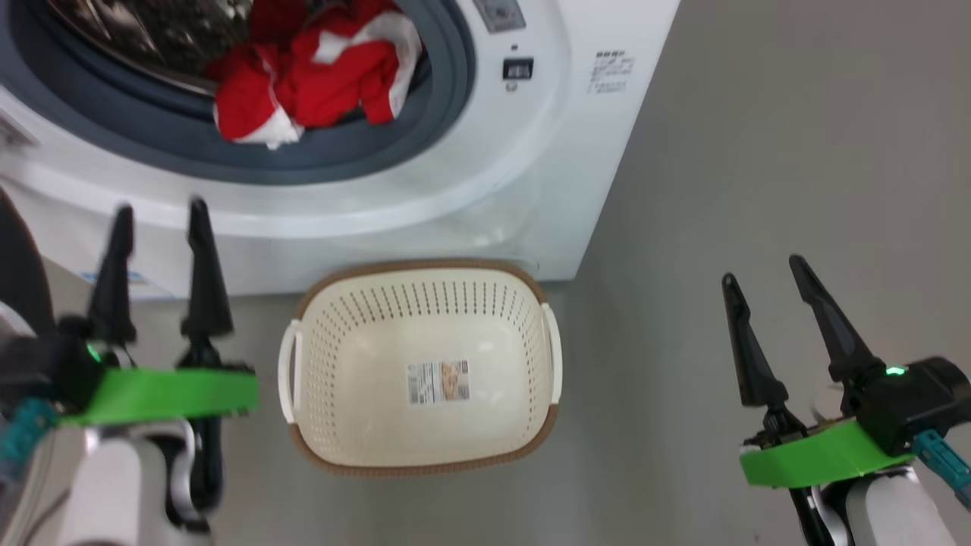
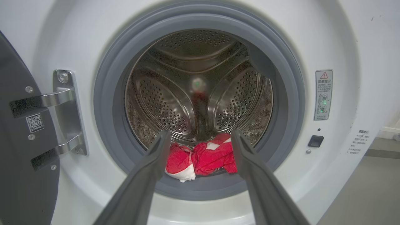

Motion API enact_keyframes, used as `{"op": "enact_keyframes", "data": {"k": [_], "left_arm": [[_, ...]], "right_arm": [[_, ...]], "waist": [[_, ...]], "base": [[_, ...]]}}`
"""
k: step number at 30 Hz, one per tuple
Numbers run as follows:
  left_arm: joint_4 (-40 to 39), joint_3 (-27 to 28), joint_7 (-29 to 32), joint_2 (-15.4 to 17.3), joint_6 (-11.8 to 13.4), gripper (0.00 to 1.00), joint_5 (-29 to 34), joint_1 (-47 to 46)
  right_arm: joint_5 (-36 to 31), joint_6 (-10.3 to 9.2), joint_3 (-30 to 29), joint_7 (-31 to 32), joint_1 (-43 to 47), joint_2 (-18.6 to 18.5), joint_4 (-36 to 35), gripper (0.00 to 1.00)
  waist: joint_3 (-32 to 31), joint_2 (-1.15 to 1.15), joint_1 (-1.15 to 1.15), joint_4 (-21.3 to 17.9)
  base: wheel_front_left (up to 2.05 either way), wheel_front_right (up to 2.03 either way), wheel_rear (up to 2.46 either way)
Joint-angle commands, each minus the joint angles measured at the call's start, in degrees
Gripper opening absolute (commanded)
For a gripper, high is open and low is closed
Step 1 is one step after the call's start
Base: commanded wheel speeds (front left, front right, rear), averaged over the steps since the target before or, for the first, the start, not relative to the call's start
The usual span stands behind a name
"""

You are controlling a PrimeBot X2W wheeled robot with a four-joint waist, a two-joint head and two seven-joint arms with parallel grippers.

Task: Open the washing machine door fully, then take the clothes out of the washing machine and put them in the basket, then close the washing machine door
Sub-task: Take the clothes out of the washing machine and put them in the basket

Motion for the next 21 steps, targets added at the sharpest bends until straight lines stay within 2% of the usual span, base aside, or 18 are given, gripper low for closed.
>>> {"op": "enact_keyframes", "data": {"k": [1, 6, 21], "left_arm": [[-0.98, 2.24, -0.51, 1.4, -0.34, 1.0, -0.2, -2.58], [1.57, 3.5, -0.51, 2.29, -0.87, 1.0, 0.01, -8.98], [13.34, 2.72, -0.51, 5.02, -2.11, 1.0, 3.05, -26.59]], "right_arm": [[-0.86, 0.35, 1.55, -0.5, -1.86, -0.55, -1.7, 1.0], [-1.19, 0.35, 1.6, -0.5, -3.99, -0.55, -2.26, 1.0], [-1.35, 0.35, 2.38, -0.5, -7.87, -0.55, -3.4, 1.0]], "waist": [[4.31, 0.0, 0.0, 0.1], [7.92, 0.0, 0.0, -0.61], [15.8, 0.0, 0.0, -2.55]], "base": [[0.0, 0.0, 0.0], [0.0, 0.0, 0.0], [0.0, 0.0, 0.0]]}}
